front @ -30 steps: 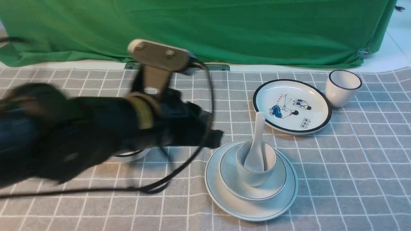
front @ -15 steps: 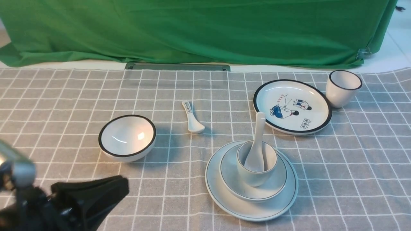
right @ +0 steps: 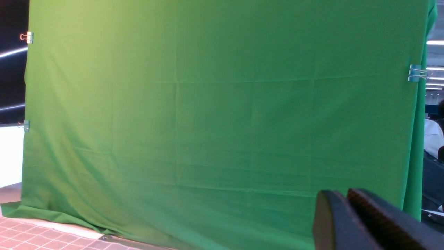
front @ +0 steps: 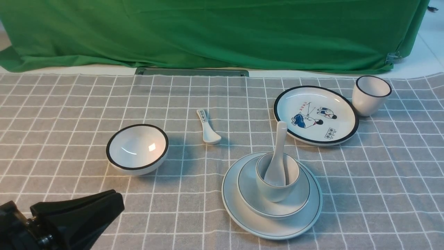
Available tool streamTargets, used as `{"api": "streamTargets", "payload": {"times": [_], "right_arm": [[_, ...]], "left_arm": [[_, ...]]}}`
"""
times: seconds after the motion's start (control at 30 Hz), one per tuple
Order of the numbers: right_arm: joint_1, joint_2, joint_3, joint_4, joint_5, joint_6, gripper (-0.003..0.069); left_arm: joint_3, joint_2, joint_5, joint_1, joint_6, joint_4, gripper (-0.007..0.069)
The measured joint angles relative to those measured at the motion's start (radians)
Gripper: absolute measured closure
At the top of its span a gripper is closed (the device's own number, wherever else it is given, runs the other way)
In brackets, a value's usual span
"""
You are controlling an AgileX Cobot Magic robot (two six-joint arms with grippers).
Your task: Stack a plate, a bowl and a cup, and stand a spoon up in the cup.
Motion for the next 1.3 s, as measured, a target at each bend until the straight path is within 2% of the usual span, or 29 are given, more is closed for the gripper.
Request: {"api": "streamTargets", "payload": {"times": [0.27, 0.37, 0.6, 0.8, 0.97, 1.3], "right_arm": [[0.000, 0.000, 0.000, 0.000, 0.000, 0.000, 0.0540], [0.000, 0.000, 0.000, 0.000, 0.000, 0.001, 0.0531], [0.000, 0.000, 0.000, 0.000, 0.000, 0.006, 0.0519], [0.000, 0.000, 0.000, 0.000, 0.001, 0.006, 0.0515], [0.000, 0.000, 0.000, 0.000, 0.001, 0.006, 0.0509], [0.000, 0.000, 0.000, 0.000, 0.001, 0.006, 0.0498]], "left_arm": [[0.000, -0.002, 0.000, 0.000, 0.063, 0.015, 0.0613], [0.010, -0.060, 0.000, 0.053, 0.136, -0.003, 0.0613], [0.166, -0.360, -0.001, 0.388, 0.262, -0.139, 0.0613], [0.287, -0.455, 0.045, 0.604, 0.317, -0.194, 0.0613], [0.291, -0.455, 0.165, 0.612, 0.316, -0.174, 0.0613], [0.291, -0.455, 0.168, 0.613, 0.317, -0.167, 0.0613]]}}
